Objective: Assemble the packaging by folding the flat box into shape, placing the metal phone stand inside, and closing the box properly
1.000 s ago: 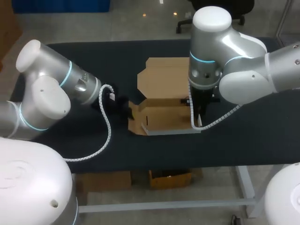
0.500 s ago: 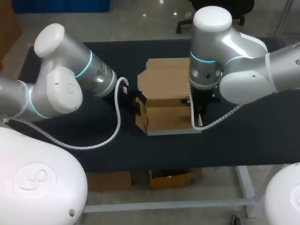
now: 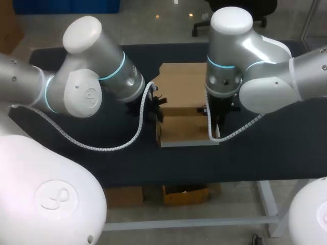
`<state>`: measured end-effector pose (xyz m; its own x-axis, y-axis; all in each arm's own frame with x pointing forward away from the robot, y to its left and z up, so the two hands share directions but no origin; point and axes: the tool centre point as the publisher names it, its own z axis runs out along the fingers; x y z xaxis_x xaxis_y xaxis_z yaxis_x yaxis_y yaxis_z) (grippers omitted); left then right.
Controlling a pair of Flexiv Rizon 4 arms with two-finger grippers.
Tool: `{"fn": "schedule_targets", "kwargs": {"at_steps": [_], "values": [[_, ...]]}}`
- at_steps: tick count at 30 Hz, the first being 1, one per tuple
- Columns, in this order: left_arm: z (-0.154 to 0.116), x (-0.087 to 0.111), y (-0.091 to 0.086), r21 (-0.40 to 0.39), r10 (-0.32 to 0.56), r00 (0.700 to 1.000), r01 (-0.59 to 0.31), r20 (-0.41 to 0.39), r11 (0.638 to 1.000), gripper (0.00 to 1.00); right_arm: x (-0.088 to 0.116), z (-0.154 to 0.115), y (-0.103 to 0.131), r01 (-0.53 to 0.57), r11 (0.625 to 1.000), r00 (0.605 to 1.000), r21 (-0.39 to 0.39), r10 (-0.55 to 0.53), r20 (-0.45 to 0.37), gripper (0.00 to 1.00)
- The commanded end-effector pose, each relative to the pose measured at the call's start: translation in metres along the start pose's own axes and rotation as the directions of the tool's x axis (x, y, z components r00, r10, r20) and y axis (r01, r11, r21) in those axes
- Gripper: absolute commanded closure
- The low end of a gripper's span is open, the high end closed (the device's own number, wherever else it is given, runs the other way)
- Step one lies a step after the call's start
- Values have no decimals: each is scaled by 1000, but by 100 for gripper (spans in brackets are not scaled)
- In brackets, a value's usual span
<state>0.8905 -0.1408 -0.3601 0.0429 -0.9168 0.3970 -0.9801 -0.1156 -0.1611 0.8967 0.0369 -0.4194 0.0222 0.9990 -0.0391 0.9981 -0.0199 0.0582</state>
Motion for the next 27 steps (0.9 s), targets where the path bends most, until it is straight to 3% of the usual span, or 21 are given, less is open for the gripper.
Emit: {"fn": "schedule_targets", "kwargs": {"at_steps": [1, 12, 27], "values": [[-1, 4, -1, -1, -3, 982, 3, 188, 1000, 67, 1, 1, 0, 0, 1000, 1000, 1, 0, 1, 100], [-22, -16, 5, -26, -10, 993, 13, 117, 1000, 58, 1, 1, 0, 0, 1000, 1000, 1, 0, 1, 100], [-40, -65, 5, -120, -7, 998, -1, -68, 993, 62, 1, 1, 0, 0, 1000, 1000, 1, 0, 1, 100]]}}
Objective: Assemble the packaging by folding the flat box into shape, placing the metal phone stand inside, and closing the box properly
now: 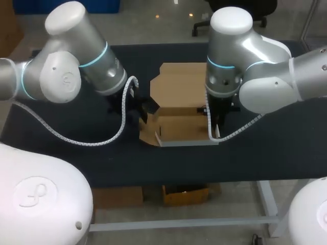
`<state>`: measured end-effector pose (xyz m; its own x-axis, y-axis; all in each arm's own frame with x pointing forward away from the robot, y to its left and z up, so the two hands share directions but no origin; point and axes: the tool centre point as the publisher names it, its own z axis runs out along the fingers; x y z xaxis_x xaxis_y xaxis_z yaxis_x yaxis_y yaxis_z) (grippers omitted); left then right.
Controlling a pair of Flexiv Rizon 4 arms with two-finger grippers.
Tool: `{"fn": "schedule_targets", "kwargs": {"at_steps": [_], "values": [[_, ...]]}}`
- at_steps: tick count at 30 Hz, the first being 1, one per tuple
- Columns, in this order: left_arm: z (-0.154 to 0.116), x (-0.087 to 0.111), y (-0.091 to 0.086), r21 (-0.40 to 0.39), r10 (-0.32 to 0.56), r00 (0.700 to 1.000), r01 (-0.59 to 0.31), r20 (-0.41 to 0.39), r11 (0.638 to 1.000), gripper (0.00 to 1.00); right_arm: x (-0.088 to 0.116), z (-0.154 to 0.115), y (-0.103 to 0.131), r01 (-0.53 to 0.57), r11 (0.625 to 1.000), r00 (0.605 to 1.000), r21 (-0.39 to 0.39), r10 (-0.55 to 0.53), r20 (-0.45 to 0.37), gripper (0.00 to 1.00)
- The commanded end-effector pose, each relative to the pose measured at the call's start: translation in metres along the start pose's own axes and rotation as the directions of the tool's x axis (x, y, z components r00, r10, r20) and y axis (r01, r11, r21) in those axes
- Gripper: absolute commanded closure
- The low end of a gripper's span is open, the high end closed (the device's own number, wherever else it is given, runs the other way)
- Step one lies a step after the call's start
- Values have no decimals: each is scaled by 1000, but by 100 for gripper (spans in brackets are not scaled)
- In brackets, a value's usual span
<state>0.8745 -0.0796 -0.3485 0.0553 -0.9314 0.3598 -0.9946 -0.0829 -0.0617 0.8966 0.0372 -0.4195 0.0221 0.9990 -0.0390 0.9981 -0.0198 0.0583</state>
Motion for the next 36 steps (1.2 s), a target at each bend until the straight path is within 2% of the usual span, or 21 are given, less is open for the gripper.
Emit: {"fn": "schedule_targets", "kwargs": {"at_steps": [1, 7, 10, 13, 20, 25, 32, 36], "values": [[-3, -15, -3, -15, 8, 994, -10, -109, 1000, 62, 1, 1, 1, 0, 1000, 1000, 1, 0, 1, 100], [-1, -31, -8, -38, 7, 986, -14, -168, 999, 60, 1, 1, 1, 0, 1000, 1000, 1, 0, 1, 100], [2, -36, -9, -43, 5, 984, -13, -178, 999, 63, 1, 1, 1, 0, 1000, 1000, 1, 0, 1, 100], [4, -40, -9, -46, 9, 981, -18, -195, 999, 71, 1, 1, 1, 0, 1000, 1000, 1, 0, 1, 100], [13, -47, -11, -51, 21, 971, -34, -237, 998, 73, 1, 1, 1, 0, 1000, 1000, 1, 0, 1, 100], [25, -46, -12, -60, 24, 963, -42, -267, 997, 67, 1, 1, 1, 0, 1000, 1000, 1, 0, 1, 100], [45, -39, -14, -83, 20, 949, -49, -314, 995, 65, 1, 1, 1, 0, 1000, 1000, 1, 0, 1, 100], [46, -30, -14, -77, 29, 940, -59, -339, 995, 65, 1, 1, 1, 0, 1000, 1000, 1, 0, 1, 100]]}}
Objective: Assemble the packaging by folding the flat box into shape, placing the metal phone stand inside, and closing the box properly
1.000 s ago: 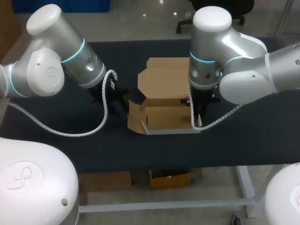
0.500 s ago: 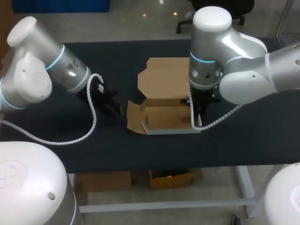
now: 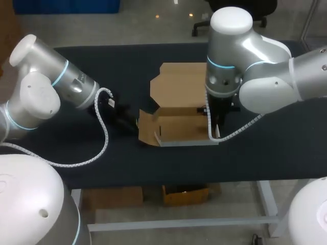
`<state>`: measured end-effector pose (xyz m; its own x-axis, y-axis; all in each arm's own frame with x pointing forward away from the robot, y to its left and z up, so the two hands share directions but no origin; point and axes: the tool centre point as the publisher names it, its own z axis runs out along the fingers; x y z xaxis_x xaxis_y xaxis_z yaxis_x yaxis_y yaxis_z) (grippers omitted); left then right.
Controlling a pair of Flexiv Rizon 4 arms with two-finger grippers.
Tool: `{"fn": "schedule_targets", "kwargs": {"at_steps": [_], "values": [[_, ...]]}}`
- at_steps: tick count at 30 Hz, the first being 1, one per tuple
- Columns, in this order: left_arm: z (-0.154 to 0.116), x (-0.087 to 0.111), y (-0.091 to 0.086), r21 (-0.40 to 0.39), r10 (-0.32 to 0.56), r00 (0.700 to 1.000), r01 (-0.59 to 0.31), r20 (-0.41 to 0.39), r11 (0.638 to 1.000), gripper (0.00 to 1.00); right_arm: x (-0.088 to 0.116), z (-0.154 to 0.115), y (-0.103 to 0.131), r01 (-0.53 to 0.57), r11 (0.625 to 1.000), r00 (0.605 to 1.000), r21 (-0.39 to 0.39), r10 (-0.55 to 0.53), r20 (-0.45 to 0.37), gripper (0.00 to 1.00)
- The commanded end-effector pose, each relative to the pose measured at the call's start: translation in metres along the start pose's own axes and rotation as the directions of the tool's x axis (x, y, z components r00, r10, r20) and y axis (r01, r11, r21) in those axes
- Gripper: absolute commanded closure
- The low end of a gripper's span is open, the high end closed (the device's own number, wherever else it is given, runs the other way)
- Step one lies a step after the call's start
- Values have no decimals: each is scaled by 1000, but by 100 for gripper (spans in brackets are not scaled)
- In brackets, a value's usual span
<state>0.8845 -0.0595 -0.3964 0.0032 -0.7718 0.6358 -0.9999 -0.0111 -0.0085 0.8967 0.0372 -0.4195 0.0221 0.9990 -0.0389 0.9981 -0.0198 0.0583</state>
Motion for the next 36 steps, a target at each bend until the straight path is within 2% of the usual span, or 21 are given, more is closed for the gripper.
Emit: {"fn": "schedule_targets", "kwargs": {"at_steps": [1, 10, 36], "values": [[9, 4, -6, -4, 14, 999, -14, -29, 1000, 66, 1, 1, 1, 0, 1000, 1000, 1, 0, 1, 100], [8, 26, -1, 11, 57, 993, -56, -108, 998, 65, 1, 1, 1, 0, 1000, 1000, 1, 0, 1, 100], [20, 67, 2, -7, 129, 981, -132, -146, 991, 60, 1, 1, 1, 0, 1000, 1000, 1, 0, 1, 100]]}}
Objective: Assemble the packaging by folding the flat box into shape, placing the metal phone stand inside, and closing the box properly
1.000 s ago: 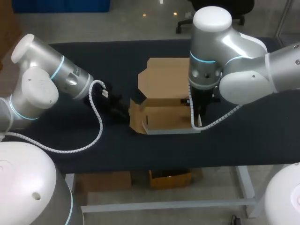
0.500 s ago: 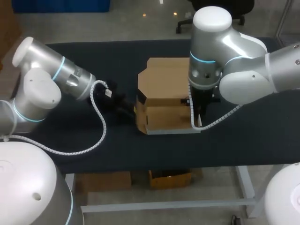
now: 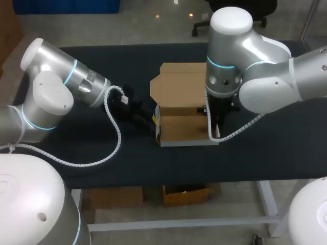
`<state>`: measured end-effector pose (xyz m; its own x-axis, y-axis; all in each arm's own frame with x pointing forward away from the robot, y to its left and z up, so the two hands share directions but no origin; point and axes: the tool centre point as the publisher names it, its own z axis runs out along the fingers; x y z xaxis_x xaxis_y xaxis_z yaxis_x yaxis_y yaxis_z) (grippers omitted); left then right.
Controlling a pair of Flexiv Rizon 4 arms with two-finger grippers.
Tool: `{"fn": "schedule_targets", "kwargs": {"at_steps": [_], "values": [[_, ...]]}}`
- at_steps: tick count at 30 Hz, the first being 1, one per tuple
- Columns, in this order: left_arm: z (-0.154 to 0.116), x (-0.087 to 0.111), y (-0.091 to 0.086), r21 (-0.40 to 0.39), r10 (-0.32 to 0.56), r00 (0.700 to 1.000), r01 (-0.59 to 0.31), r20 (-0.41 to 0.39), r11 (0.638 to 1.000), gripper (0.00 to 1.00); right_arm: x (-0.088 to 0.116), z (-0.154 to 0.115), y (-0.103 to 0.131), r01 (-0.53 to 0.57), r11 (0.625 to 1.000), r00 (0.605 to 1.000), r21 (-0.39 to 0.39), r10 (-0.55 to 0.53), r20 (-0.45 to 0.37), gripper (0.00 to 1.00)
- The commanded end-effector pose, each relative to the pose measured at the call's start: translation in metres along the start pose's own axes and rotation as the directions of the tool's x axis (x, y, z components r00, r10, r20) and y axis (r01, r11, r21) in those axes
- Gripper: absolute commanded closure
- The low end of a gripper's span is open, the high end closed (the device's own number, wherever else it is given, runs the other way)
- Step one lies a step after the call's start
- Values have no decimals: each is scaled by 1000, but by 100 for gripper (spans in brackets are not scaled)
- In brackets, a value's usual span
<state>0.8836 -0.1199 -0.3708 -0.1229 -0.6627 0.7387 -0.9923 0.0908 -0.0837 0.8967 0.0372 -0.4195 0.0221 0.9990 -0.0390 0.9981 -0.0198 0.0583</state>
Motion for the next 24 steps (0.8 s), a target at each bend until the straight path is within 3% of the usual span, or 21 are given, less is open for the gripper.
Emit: {"fn": "schedule_targets", "kwargs": {"at_steps": [1, 24], "values": [[3, 5, 0, -1, 7, 1000, -7, 6, 1000, 60, 1, 1, 1, 0, 1000, 1000, 1, 0, 1, 100], [19, 24, 0, 1, 28, 995, -28, 91, 1000, 56, 1, 1, 1, 0, 1000, 1000, 1, 0, 1, 100]]}}
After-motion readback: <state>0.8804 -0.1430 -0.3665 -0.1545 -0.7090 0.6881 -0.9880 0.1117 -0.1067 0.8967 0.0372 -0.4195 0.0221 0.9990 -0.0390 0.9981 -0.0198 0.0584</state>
